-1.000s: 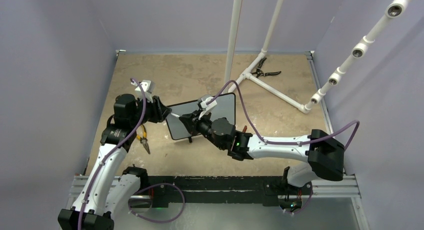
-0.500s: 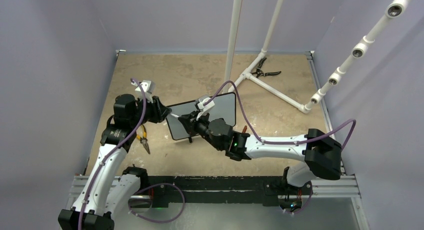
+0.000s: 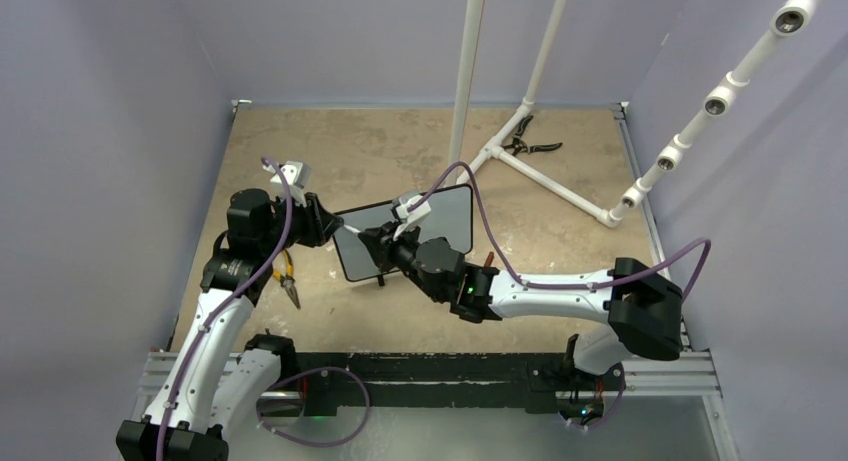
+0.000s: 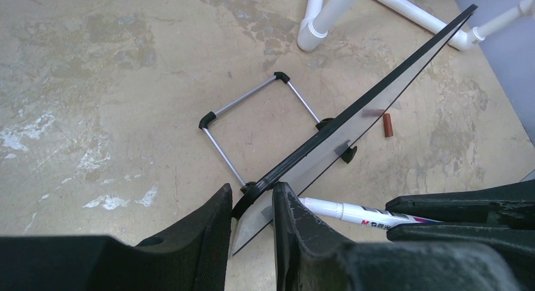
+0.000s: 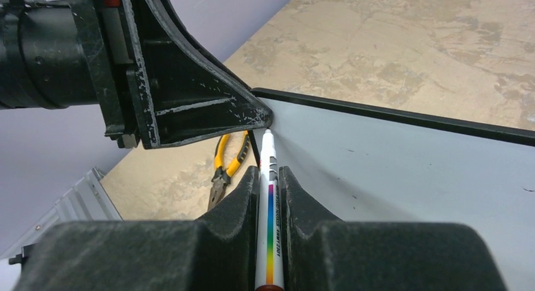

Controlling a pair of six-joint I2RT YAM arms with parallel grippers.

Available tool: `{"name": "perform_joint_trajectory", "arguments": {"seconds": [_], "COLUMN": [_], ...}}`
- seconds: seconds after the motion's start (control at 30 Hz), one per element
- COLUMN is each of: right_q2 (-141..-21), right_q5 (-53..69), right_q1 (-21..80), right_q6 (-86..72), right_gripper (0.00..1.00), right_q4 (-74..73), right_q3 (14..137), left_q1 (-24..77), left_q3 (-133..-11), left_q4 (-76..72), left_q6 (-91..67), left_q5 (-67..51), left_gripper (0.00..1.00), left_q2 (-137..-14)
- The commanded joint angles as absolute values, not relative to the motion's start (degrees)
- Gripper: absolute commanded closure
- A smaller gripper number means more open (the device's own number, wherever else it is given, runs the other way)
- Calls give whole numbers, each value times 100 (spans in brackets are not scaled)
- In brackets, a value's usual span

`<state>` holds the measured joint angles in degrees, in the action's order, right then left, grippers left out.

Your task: Write a sentence on the whiteboard

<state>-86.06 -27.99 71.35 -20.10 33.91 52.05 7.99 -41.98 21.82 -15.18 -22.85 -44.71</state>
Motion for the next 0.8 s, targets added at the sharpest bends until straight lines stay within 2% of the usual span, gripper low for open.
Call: {"name": "perform_joint_trajectory", "arguments": {"seconds": [0.0, 0.77], "right_q2": [-8730, -8844], "right_q5": [-2962, -3444], "right_q1": [7167, 7172], "right_q6": [-1947, -2003], "right_gripper": [100, 100], "right_q4": [3546, 3632], "right_q3": [5404, 5397], "left_q1": [783, 782], "left_q3": [-4158, -4155], "left_q4": [1933, 1932], "left_q6": [-1448, -1441], "left_q5": [-2303, -2302], "left_gripper": [78, 84], "left_q2": [-4412, -4412]}}
